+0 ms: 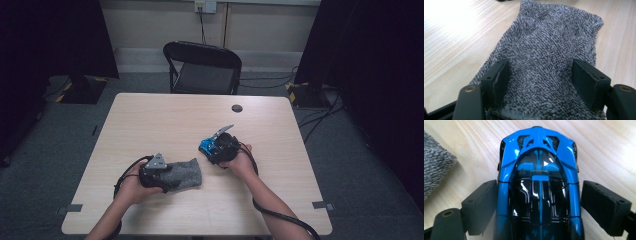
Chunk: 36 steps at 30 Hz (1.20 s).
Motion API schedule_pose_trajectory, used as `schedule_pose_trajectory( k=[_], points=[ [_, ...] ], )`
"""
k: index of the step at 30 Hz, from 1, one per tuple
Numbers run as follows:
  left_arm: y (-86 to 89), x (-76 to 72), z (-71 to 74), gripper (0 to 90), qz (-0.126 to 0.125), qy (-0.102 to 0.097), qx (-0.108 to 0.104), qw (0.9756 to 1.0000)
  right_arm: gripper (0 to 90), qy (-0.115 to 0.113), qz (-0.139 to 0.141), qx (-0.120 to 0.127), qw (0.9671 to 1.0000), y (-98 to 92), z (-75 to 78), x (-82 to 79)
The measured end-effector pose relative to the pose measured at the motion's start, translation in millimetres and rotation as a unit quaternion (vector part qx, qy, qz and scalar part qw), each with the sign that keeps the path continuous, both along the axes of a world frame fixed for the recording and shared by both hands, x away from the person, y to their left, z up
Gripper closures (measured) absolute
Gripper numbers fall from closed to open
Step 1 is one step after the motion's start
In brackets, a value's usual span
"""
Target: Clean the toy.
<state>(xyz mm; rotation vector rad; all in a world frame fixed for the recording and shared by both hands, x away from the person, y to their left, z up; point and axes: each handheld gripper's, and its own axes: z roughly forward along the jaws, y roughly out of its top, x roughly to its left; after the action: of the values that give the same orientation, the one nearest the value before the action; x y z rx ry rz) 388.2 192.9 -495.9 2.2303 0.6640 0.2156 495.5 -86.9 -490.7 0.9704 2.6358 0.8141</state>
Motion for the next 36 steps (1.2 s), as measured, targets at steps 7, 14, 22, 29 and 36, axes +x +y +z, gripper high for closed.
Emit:
schedule_pose_trajectory(
  k=[7, 14, 22, 29, 36],
  points=[
    [0.1, -0.3, 0.0, 30.7, 0.0, -0.001, 0.001, 1.0, 22.1, 0.003, 0.014, 0.005, 0.9999, -0.9, 1.1, -1.1],
    [-0.2, -0.3, -0.1, 30.7, 0.002, 0.0, 0.0, 1.0, 25.5, 0.001, 0.004, 0.01, 0.9999, -2.9, 1.5, -2.1],
    [-0.3, -0.5, -0.1, 30.7, 0.003, 0.0, 0.0, 1.0, 25.4, 0.0, -0.001, 0.01, 0.9999, -3.0, 1.4, -3.3],
    [-0.4, -0.4, 0.0, 30.7, 0.002, 0.0, 0.0, 1.0, 25.5, 0.003, -0.015, 0.009, 0.9998, -1.4, 1.8, -4.4],
    [-0.4, -0.4, 0.0, 30.7, 0.002, 0.0, 0.0, 1.0, 25.9, -0.003, -0.015, 0.012, 0.9998, -2.2, 1.3, -5.5]
  ],
)
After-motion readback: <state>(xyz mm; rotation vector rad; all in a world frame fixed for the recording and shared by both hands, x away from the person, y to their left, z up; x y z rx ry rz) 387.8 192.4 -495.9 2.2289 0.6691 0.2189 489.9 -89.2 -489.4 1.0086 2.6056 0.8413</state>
